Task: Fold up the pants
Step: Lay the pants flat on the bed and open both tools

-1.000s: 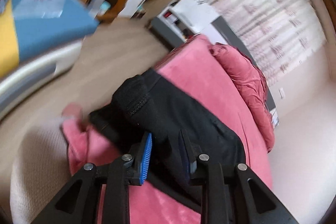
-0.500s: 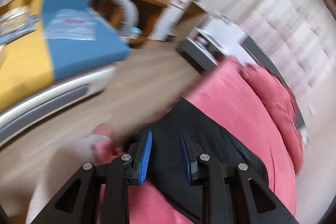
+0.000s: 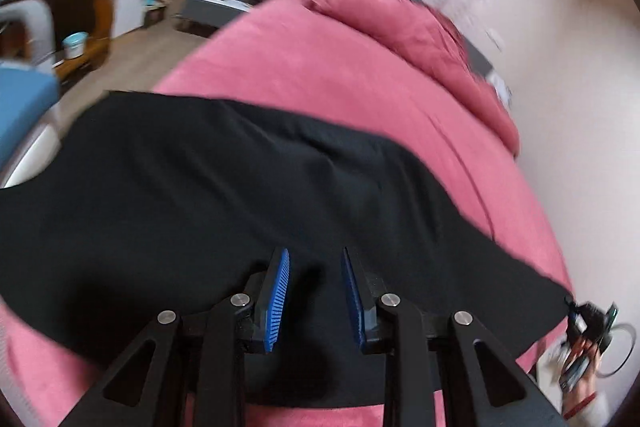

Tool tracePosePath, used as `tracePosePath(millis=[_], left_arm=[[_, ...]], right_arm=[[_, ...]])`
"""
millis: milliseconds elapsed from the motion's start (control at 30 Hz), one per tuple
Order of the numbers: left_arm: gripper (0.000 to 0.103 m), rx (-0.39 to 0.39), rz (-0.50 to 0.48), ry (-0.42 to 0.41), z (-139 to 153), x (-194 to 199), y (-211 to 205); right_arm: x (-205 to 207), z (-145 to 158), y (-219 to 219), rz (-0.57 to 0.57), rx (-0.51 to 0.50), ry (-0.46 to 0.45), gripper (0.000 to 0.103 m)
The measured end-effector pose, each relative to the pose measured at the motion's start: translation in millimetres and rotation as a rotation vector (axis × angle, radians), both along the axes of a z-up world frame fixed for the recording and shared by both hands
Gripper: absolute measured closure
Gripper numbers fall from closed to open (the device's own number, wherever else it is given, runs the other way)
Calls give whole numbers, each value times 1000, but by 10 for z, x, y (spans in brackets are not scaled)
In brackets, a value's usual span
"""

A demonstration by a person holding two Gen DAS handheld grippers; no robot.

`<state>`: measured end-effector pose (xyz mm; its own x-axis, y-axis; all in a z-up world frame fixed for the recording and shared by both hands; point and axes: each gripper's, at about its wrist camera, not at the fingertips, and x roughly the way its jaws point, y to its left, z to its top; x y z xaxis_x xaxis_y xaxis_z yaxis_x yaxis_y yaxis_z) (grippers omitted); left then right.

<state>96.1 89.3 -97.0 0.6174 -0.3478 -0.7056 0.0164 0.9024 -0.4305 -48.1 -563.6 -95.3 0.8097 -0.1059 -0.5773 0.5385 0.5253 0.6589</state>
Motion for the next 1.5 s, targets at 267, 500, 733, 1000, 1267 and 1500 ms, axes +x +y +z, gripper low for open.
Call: tracePosePath(millis=[267,500,733,1000,1267,1500], left_arm=[[76,5,-40,84,-228,0,-93],[76,-60,-28,61,-63,21,-138],[76,-6,-151,39,123,413,-681],[76,90,-271,-21,235,951,-1206],[77,155,-82,20,-58,1449,-896],[77,206,-132,-33,-34,1016,-789]], right_arm=[[40,-281,-63,33,-50,169,86],[177,354,536,-77,-368,177,74],[1178,116,1281,306,-442,233,73],[1278,-233,1205,223,-345,236,76],[1145,-280,1217,187,-352,215,76],[1085,-213,1234,154,-364,183,73]])
